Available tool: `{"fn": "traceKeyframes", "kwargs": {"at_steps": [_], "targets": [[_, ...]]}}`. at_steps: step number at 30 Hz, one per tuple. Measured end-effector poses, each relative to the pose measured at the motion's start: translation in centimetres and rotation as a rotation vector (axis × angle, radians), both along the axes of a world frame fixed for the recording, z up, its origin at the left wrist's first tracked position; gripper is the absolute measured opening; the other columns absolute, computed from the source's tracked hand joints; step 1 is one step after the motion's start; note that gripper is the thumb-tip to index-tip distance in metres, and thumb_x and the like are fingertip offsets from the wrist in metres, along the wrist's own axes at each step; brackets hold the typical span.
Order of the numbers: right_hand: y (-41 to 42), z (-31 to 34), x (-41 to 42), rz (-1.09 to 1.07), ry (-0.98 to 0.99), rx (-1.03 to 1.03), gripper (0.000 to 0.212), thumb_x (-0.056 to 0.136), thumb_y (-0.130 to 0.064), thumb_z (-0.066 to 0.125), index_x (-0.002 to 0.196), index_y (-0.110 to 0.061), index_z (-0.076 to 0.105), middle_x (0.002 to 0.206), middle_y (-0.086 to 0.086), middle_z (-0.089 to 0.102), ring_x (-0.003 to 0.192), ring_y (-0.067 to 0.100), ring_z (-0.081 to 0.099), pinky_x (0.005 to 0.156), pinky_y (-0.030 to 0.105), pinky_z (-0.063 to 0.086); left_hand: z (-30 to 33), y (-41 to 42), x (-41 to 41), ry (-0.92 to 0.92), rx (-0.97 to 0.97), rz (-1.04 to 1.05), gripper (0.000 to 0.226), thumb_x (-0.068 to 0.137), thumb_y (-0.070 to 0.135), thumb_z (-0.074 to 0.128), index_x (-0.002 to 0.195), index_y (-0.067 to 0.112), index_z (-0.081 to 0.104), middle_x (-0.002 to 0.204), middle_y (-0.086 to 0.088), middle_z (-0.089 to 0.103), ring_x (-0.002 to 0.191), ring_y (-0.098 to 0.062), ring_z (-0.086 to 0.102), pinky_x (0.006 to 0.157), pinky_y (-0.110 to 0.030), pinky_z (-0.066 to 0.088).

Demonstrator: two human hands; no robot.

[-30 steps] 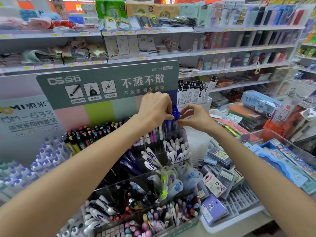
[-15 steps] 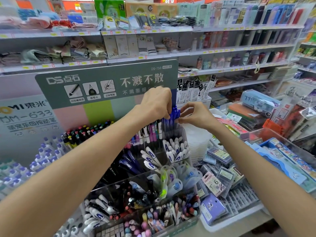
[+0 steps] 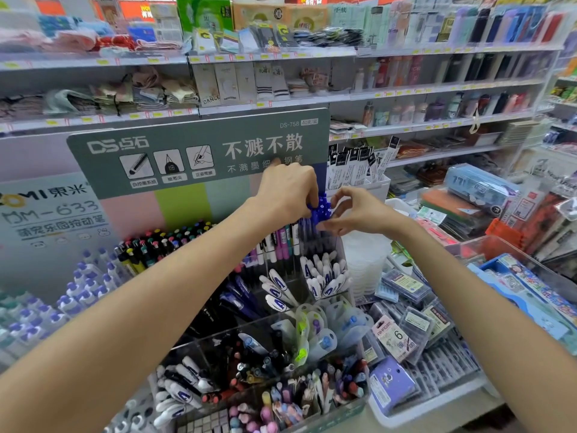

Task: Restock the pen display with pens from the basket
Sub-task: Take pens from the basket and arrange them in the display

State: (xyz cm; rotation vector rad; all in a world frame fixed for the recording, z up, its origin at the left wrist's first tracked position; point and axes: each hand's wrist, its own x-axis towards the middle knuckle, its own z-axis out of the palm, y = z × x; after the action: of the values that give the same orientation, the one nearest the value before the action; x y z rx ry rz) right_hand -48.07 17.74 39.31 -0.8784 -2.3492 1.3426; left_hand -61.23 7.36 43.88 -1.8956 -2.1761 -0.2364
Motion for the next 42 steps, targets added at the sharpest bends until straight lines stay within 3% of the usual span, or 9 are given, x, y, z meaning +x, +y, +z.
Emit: {"fn": "traceKeyframes", "kwargs": {"at_steps": [6, 12, 19, 22, 26, 32, 42], "targets": [[0.5, -0.4, 0.1, -0.020, 0.040, 0.012, 0.038, 0.071, -0.015, 0.082, 0.091, -0.013, 0.050, 0.083, 0.010, 0.068, 0.059, 0.012, 0.064, 0.055, 0.020, 0.052, -0.4, 0.5, -0.3, -0.025, -0.006, -0.001, 0.028, 0.069, 0.046, 0.079, 0.090, 0.027, 0.075, 0.089, 0.009, 0.070, 0.083, -0.016, 0.061, 0.074, -0.028, 0.032], [1.2, -0.5, 0.8, 0.046, 0.054, -0.049, 0.058, 0.074, -0.012, 0.078, 0.124, -0.017, 0.051, 0.092, 0.007, 0.062, 0.067, 0.013, 0.067, 0.064, 0.020, 0.053, -0.6, 1.0, -0.5, -0.032, -0.001, 0.017, 0.024, 0.071, 0.043, 0.079, 0.087, 0.025, 0.074, 0.088, 0.007, 0.072, 0.083, -0.016, 0.065, 0.067, -0.027, 0.038], [2.0, -0.2, -0.6, 0.001, 0.061, -0.017, 0.040, 0.075, -0.012, 0.078, 0.108, -0.007, 0.057, 0.075, 0.007, 0.066, 0.058, 0.011, 0.067, 0.062, 0.022, 0.057, -0.5, 1.3, -0.3, 0.049, 0.014, 0.030, 0.032, 0.071, 0.049, 0.077, 0.090, 0.023, 0.071, 0.091, 0.005, 0.072, 0.086, -0.019, 0.063, 0.072, -0.027, 0.031], [2.3, 0.0, -0.6, 0.043, 0.031, -0.043, 0.039, 0.074, -0.007, 0.077, 0.106, -0.009, 0.055, 0.072, 0.005, 0.066, 0.064, 0.015, 0.068, 0.063, 0.022, 0.056, -0.6, 1.5, -0.3, 0.089, 0.020, 0.019, 0.036, 0.072, 0.051, 0.075, 0.093, 0.023, 0.069, 0.094, 0.004, 0.071, 0.087, -0.019, 0.063, 0.074, -0.029, 0.033], [2.5, -0.2, 0.1, 0.065, 0.021, -0.116, 0.042, 0.075, -0.003, 0.076, 0.110, -0.009, 0.054, 0.080, 0.006, 0.066, 0.074, 0.017, 0.068, 0.075, 0.025, 0.058, -0.7, 1.9, -0.3, 0.092, 0.014, -0.011, 0.033, 0.074, 0.047, 0.076, 0.095, 0.023, 0.069, 0.096, 0.003, 0.071, 0.089, -0.020, 0.065, 0.070, -0.028, 0.039], [2.5, -1.0, 0.5, 0.022, 0.098, -0.114, 0.025, 0.077, -0.005, 0.074, 0.095, -0.007, 0.058, 0.087, 0.012, 0.068, 0.073, 0.017, 0.069, 0.074, 0.026, 0.058, -1.0, 2.1, -0.4, 0.094, 0.028, -0.045, 0.034, 0.075, 0.048, 0.074, 0.096, 0.022, 0.068, 0.097, 0.003, 0.070, 0.090, -0.021, 0.064, 0.068, -0.028, 0.039], [2.2, -0.5, 1.0, 0.077, 0.027, -0.078, 0.025, 0.079, -0.010, 0.074, 0.100, -0.011, 0.060, 0.093, 0.013, 0.071, 0.076, 0.017, 0.069, 0.079, 0.028, 0.058, -0.9, 2.2, -0.3, 0.050, 0.030, -0.057, 0.035, 0.075, 0.051, 0.073, 0.095, 0.022, 0.070, 0.093, 0.004, 0.071, 0.087, -0.019, 0.065, 0.065, -0.028, 0.039]]}}
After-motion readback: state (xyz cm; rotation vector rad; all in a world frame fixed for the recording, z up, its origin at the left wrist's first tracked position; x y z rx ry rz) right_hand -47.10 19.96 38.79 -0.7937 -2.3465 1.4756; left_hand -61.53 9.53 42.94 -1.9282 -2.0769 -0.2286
